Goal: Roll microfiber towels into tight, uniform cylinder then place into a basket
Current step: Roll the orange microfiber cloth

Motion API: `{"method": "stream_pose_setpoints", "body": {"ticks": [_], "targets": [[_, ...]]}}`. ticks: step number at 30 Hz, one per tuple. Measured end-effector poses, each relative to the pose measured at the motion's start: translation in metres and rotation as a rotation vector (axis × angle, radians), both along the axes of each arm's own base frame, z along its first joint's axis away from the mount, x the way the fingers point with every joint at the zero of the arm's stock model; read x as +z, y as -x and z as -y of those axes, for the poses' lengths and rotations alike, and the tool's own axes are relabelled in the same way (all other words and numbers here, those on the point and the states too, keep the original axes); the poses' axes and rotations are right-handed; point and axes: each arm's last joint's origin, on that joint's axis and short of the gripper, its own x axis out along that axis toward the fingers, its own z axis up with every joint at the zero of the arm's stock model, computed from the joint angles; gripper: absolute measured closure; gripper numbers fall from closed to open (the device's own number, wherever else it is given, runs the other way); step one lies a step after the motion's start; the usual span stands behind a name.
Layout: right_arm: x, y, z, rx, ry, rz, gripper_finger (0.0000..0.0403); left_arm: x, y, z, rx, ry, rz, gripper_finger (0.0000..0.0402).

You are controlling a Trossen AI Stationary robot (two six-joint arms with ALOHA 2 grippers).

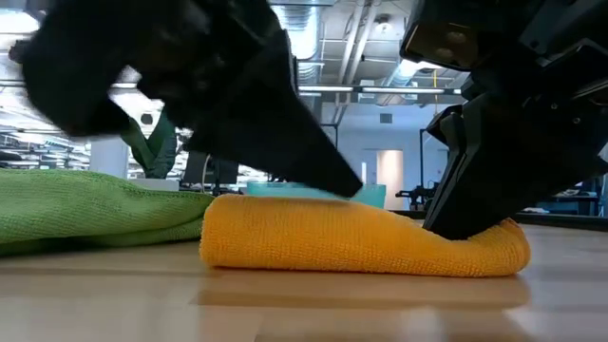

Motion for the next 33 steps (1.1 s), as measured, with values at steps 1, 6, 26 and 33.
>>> {"method": "stream_pose_setpoints", "body": {"ticks": [1,6,26,33], "targets": [[0.0,0.0,0.0,0.0,0.0,-0.001,0.0389,0.0,-0.002,-0.003,0.0,0.026,-0.01,0.0331],[0.0,0.0,0.0,0.0,-0.001,-0.002,0.0389,-0.003,-0.002,-0.007,0.013,0.078,-0.058,0.0331],[0.0,-0.001,0.0,-0.001,-0.009,0.006,0.0364,-0.01,0.007,-0.016,0.141,0.186,-0.192,0.0331],[0.0,-0.001,-0.001,0.005,-0.021,0.002,0.0317,-0.01,0.004,-0.02,0.142,0.211,-0.207,0.0331]]}}
